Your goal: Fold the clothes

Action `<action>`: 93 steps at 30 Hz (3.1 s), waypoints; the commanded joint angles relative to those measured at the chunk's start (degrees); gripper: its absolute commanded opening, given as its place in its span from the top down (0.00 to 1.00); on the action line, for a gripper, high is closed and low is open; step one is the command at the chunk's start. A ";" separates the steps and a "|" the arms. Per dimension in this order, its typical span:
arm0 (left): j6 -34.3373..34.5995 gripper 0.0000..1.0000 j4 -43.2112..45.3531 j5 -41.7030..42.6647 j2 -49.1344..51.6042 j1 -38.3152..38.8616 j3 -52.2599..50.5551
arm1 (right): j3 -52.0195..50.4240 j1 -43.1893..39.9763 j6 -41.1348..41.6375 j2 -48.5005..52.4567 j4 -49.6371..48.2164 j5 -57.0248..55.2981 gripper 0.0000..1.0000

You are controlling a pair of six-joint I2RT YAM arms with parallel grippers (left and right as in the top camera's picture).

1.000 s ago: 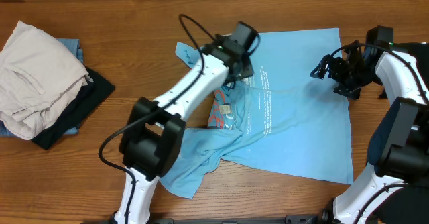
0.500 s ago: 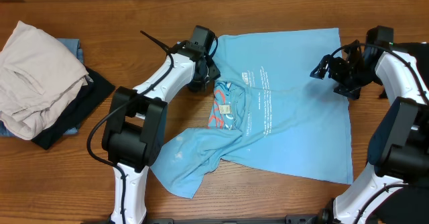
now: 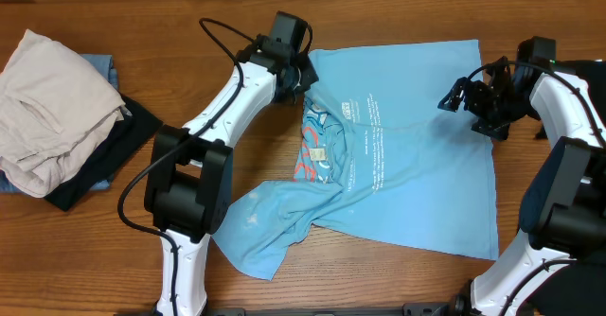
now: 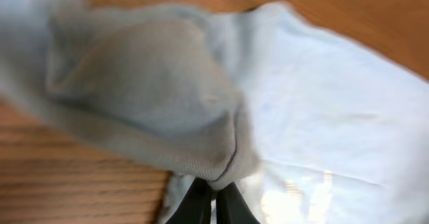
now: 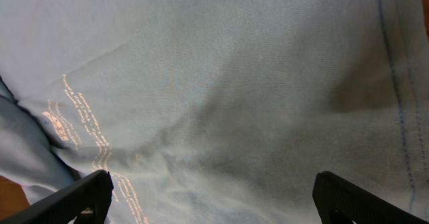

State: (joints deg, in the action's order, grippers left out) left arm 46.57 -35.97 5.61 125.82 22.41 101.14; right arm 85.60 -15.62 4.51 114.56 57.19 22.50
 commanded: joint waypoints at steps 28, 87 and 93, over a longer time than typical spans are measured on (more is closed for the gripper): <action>-16.17 0.57 -5.33 -15.58 2.03 15.45 4.55 | 1.03 0.13 0.15 -1.40 -0.13 0.52 0.00; -27.32 0.79 -4.76 -19.56 7.52 17.38 4.52 | 1.03 0.13 0.15 -1.40 -0.13 0.52 0.00; -27.34 0.95 -7.04 -19.58 6.99 17.35 7.26 | 1.03 0.13 0.17 -1.40 -0.13 0.52 0.00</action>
State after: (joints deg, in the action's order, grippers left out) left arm 19.49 -42.11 -13.34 132.40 39.40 105.08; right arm 85.60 -15.62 4.49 114.56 57.19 22.50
